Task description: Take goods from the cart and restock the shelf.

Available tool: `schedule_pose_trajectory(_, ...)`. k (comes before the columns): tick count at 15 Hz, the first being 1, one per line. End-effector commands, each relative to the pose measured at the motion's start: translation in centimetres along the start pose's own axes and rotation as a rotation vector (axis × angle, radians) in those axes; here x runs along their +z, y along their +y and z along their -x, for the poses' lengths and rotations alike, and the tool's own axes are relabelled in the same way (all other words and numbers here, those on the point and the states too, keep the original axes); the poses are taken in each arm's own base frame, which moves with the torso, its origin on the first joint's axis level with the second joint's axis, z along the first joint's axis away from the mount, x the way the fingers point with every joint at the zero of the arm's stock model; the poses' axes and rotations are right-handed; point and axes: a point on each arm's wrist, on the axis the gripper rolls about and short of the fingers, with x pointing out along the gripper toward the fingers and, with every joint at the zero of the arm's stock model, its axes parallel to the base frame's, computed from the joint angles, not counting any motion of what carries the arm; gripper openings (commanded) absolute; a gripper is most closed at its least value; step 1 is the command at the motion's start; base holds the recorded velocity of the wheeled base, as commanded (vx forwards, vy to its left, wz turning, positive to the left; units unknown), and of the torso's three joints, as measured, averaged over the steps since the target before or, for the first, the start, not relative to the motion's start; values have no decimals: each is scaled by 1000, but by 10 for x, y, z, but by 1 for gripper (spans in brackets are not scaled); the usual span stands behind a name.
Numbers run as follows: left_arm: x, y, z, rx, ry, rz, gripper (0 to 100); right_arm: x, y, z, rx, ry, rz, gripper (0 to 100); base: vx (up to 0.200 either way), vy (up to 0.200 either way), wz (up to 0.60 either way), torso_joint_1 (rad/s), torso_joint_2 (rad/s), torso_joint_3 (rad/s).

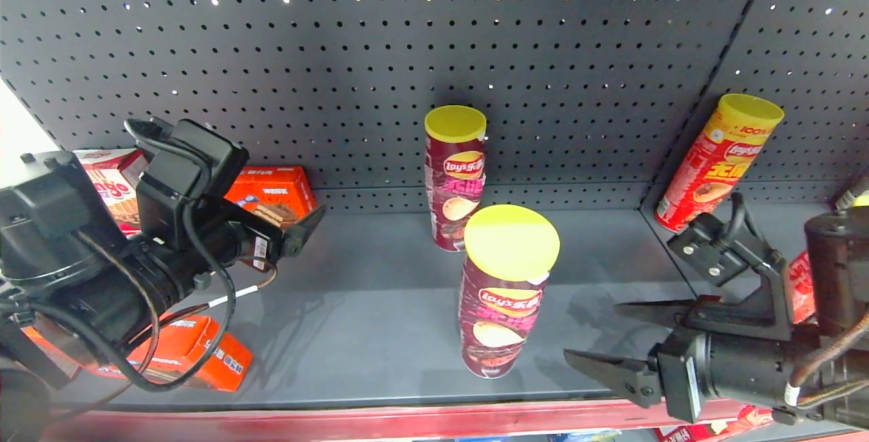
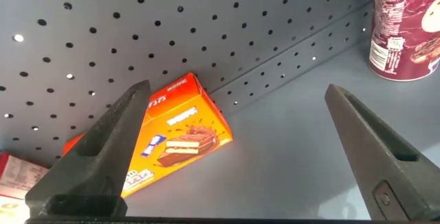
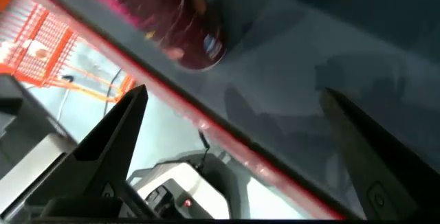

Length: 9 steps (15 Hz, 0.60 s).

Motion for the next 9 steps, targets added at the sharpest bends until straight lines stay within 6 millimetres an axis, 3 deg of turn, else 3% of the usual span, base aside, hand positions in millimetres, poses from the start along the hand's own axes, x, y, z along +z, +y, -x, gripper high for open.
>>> schedule_pose_trajectory(1, -2, -1, -2, -5, 4, 0, 100, 6, -1, -23, -15, 33, -1, 100, 0, 0, 0, 0, 0, 0)
schedule_pose_trajectory(9, -2, -1, -3, -11, -5, -2, 100, 18, -3, -49, -24, 39, -2, 100, 0, 0, 0, 0, 0, 0)
